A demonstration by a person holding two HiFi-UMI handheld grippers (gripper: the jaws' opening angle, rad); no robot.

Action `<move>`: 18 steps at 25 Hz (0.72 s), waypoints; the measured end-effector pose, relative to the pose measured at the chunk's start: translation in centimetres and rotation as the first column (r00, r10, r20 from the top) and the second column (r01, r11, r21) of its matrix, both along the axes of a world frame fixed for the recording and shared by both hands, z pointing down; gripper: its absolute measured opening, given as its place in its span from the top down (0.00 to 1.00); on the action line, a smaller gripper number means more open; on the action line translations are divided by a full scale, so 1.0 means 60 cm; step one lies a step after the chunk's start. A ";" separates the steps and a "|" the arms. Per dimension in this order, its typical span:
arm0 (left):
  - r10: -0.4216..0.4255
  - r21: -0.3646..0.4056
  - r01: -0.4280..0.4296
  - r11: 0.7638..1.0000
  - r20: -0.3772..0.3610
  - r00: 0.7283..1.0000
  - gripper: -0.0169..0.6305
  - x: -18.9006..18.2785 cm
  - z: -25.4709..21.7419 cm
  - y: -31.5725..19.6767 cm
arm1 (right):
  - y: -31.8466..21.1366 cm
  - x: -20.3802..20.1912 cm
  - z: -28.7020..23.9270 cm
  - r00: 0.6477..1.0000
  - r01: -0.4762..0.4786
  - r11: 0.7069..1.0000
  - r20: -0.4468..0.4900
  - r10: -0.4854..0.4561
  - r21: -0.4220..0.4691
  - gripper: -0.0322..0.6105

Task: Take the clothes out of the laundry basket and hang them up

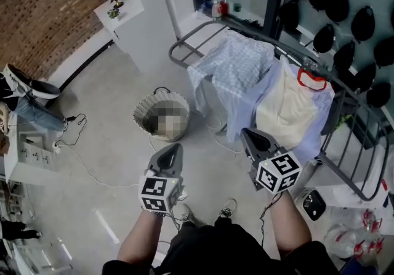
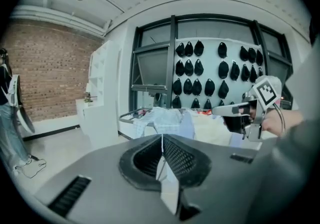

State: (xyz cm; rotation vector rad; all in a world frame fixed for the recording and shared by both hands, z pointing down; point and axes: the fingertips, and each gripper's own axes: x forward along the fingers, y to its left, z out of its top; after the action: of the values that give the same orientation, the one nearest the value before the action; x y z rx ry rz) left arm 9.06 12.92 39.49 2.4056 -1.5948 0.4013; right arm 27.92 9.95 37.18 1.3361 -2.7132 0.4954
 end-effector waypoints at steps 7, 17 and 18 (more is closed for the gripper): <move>-0.038 0.011 0.039 0.999 -0.028 0.999 0.96 -0.137 -0.010 0.015 | 0.012 -0.150 -0.017 0.999 0.044 0.999 -0.021 -0.044 0.007 0.94; 0.080 0.034 -0.077 0.996 -0.090 0.993 0.96 -0.181 -0.021 0.003 | 0.042 -0.194 -0.047 0.995 -0.085 0.996 -0.054 0.087 0.033 0.94; 0.096 0.034 -0.093 0.995 -0.096 0.991 0.96 -0.176 -0.020 0.001 | 0.045 -0.189 -0.047 0.993 -0.103 0.994 -0.056 0.104 0.032 0.94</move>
State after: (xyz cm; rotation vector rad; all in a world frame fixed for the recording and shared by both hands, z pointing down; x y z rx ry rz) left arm -1.49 12.99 38.27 2.4884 -1.4605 0.2737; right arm 16.57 12.66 34.37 1.4803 -2.6254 0.4207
